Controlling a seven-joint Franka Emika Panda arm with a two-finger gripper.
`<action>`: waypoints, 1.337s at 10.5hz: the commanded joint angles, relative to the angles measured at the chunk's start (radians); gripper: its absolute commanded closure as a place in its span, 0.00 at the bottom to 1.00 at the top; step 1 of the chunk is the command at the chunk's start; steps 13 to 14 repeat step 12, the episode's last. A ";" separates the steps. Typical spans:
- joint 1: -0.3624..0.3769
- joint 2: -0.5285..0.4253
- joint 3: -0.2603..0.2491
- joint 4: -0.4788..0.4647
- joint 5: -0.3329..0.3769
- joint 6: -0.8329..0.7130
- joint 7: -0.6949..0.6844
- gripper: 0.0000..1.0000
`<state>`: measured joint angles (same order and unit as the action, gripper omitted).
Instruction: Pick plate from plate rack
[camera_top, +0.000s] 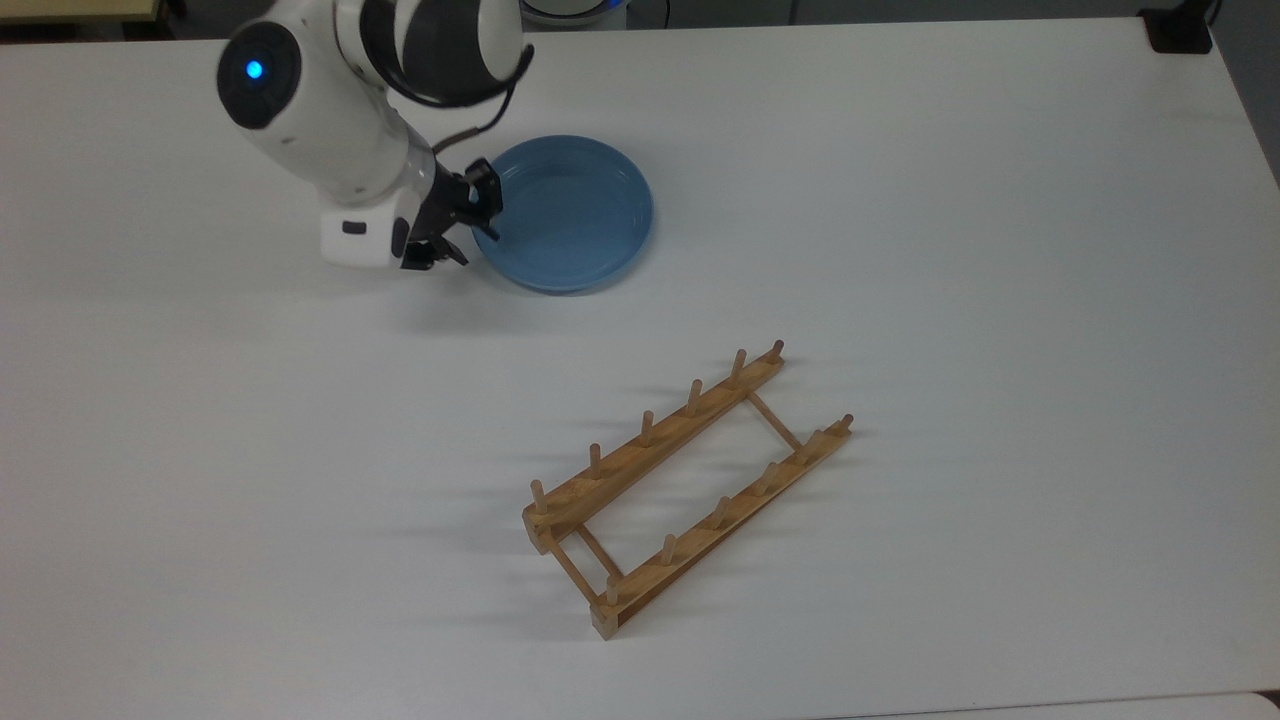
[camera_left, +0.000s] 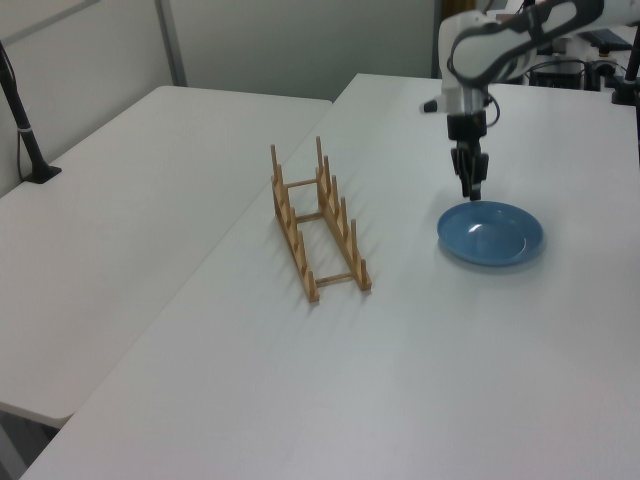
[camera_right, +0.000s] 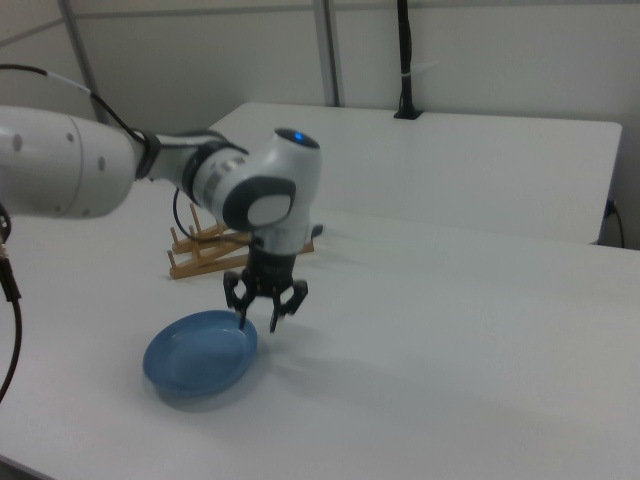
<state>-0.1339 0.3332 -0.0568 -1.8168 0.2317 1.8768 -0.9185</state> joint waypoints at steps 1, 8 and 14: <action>0.013 -0.075 -0.009 0.108 0.003 -0.132 0.063 0.00; 0.161 -0.215 -0.005 0.263 -0.251 -0.231 0.851 0.00; 0.191 -0.241 0.002 0.260 -0.282 -0.287 1.078 0.00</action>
